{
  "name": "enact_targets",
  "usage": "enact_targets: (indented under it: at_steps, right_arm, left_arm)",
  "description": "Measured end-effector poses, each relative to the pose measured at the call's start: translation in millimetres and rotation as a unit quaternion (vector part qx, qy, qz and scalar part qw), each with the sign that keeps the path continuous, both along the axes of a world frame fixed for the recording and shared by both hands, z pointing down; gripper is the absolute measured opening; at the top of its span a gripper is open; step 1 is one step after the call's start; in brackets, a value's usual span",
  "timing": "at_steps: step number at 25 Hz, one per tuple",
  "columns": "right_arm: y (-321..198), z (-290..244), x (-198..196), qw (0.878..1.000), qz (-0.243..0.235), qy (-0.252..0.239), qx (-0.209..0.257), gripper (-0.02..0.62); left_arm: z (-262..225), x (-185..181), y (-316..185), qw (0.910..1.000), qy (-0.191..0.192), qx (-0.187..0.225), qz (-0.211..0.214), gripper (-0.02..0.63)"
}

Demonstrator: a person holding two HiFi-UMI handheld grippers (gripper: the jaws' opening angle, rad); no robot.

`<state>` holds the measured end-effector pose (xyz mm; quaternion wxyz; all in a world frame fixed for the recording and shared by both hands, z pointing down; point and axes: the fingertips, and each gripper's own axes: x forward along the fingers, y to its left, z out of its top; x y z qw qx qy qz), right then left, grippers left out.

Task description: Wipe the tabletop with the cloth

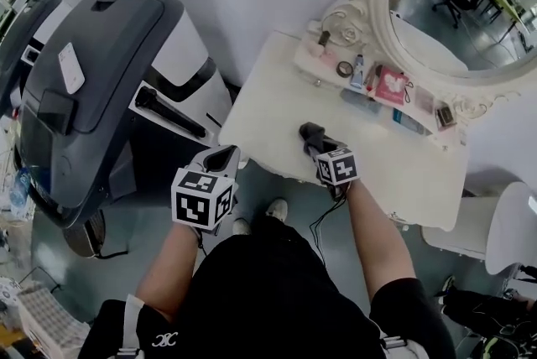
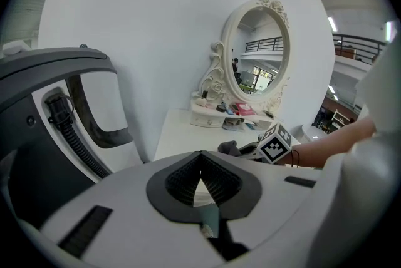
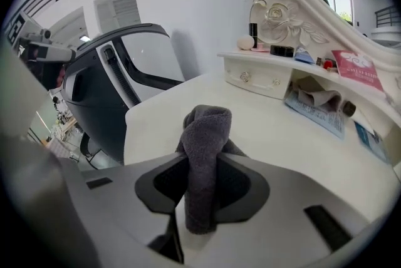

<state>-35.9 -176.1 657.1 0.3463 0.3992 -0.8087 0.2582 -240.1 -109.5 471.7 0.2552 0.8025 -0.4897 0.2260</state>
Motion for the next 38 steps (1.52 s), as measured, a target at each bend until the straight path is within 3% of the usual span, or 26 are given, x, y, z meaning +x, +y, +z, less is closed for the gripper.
enact_targets:
  at_steps: [8,13,17,24,30,38]
  right_arm:
    - [54.5,0.5,-18.3,1.0,0.022,0.008,0.003,0.11]
    - [59.8,0.8,-13.1,0.997,0.081,0.003,0.009,0.11]
    - [62.5,-3.5,3.6,0.992,0.126,0.008,0.01,0.11]
    - [76.5,-2.0,56.5,0.986,0.162,0.043,0.01,0.11]
    - [66.3,0.1,62.5,0.992,0.108,0.069,0.014,0.11]
    - [20.8,3.4,92.5,0.997,0.062,0.042,0.024,0.11]
  left_arm:
    - [6.7,0.7,32.9,0.9987,0.032,-0.004,0.039,0.006]
    - [6.6,-5.2,48.8,0.9973,0.043,-0.001,0.059,0.006]
    - [10.0,-8.9,58.6,0.9965,0.045,-0.003,0.07,0.006]
    - [12.7,-5.4,68.5,0.996,0.042,-0.009,0.078,0.006]
    - [10.7,17.9,54.6,0.9965,0.043,-0.004,0.072,0.006]
    - [13.0,69.2,28.7,0.9984,0.04,-0.012,0.038,0.006]
